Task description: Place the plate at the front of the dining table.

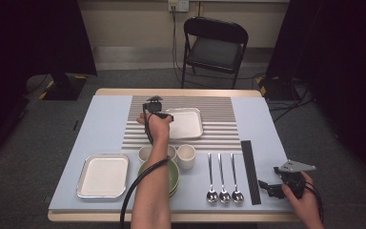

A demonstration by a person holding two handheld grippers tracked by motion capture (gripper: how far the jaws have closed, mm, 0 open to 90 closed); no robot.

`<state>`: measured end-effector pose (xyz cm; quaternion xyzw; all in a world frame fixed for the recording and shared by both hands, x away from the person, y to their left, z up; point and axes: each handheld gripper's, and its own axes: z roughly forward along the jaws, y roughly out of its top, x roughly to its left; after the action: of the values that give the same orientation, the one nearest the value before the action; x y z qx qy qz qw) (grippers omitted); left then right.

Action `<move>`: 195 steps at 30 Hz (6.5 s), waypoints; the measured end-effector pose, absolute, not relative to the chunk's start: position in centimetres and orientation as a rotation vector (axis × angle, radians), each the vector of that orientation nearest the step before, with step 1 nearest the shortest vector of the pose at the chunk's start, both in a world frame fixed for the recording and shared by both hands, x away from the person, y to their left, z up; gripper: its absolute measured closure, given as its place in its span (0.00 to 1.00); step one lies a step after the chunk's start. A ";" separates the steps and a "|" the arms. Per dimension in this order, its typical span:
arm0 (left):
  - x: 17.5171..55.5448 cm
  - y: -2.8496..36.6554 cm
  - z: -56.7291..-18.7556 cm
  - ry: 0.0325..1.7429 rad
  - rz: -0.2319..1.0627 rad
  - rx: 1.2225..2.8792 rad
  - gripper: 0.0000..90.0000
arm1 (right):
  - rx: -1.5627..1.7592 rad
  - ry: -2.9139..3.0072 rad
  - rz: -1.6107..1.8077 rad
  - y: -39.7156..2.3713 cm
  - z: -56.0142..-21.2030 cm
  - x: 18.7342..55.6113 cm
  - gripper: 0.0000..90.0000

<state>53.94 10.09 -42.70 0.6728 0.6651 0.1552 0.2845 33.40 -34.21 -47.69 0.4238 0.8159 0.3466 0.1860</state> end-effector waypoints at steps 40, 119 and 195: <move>55.3 9.7 -44.1 1.754 0.390 1.913 0.92 | 1.194 2.300 0.978 -34.2 -47.7 33.4 0.14; 52.0 14.6 -38.1 1.647 0.314 1.757 0.22 | 1.193 2.298 0.978 -34.2 -47.7 33.4 0.14; 45.8 21.2 -38.3 1.596 0.262 1.795 0.22 | 1.193 2.295 0.975 -34.2 -47.7 33.4 0.14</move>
<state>45.81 21.22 -38.28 0.6946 0.6177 0.1015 0.3546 33.37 -34.22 -47.70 0.4238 0.8156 0.3464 0.1878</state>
